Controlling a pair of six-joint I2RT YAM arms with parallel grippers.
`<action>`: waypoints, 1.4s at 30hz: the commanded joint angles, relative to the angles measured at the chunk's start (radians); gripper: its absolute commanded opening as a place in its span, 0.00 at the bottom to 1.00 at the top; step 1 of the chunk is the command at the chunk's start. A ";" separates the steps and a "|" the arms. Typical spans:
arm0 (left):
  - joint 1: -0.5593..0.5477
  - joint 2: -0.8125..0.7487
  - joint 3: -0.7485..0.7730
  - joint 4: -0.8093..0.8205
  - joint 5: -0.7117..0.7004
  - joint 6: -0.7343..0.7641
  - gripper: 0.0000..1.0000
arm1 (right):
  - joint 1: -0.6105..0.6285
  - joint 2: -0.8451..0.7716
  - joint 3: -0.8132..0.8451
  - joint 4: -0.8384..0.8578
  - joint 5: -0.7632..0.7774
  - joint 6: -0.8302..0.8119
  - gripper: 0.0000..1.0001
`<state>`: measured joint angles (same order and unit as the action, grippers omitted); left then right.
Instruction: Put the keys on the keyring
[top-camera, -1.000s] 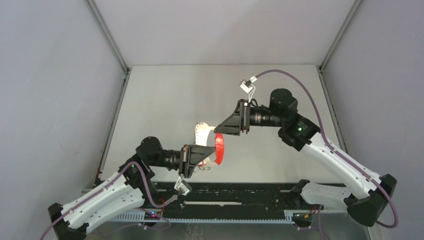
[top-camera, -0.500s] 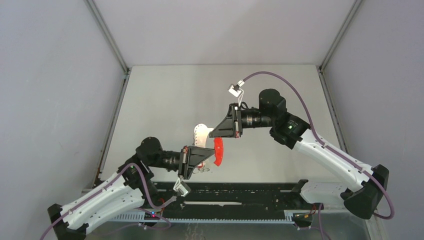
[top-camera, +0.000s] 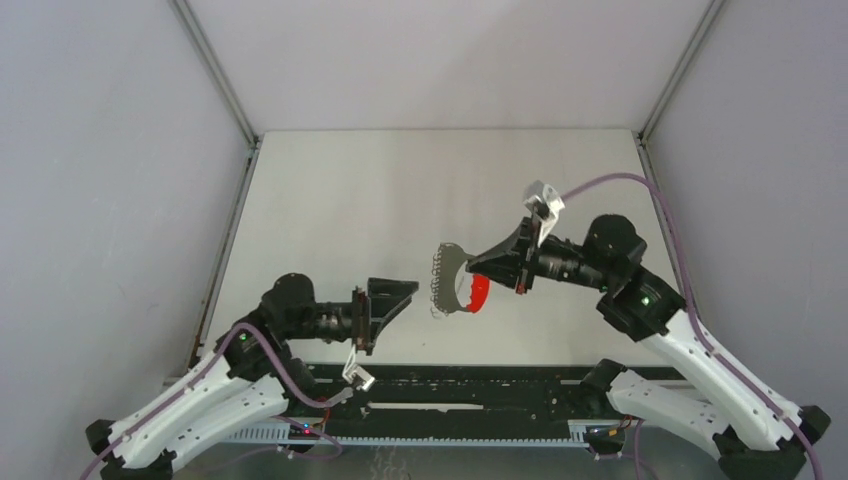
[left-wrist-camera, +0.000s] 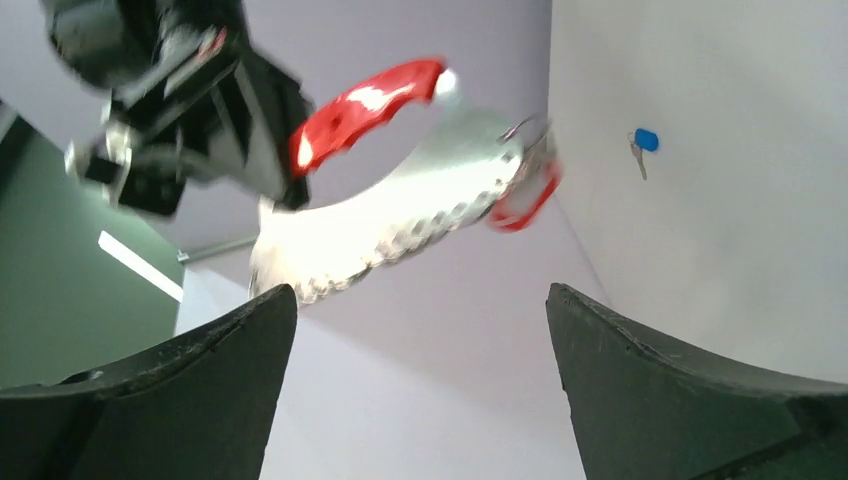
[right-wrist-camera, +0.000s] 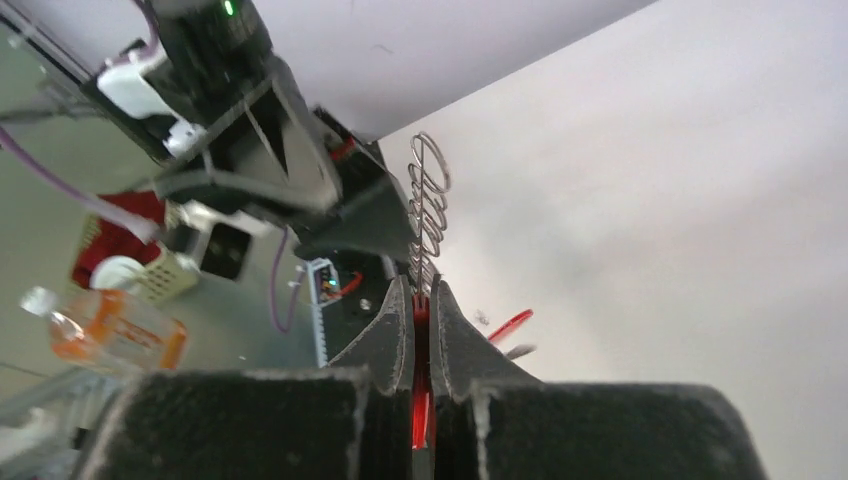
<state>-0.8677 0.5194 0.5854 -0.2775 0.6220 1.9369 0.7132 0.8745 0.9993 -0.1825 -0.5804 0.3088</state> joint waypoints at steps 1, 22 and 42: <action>0.002 -0.060 0.132 -0.164 -0.025 -0.321 1.00 | 0.034 -0.085 -0.064 0.021 0.074 -0.235 0.00; 0.205 0.347 0.478 0.190 0.371 -2.381 0.48 | 0.163 -0.080 0.010 -0.051 -0.023 -0.422 0.00; 0.186 0.279 0.295 0.340 0.336 -2.369 0.21 | 0.166 -0.066 0.028 -0.011 -0.042 -0.391 0.00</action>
<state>-0.6739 0.7944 0.8955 0.0158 0.9710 -0.4213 0.8703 0.8070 0.9852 -0.2592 -0.6094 -0.0956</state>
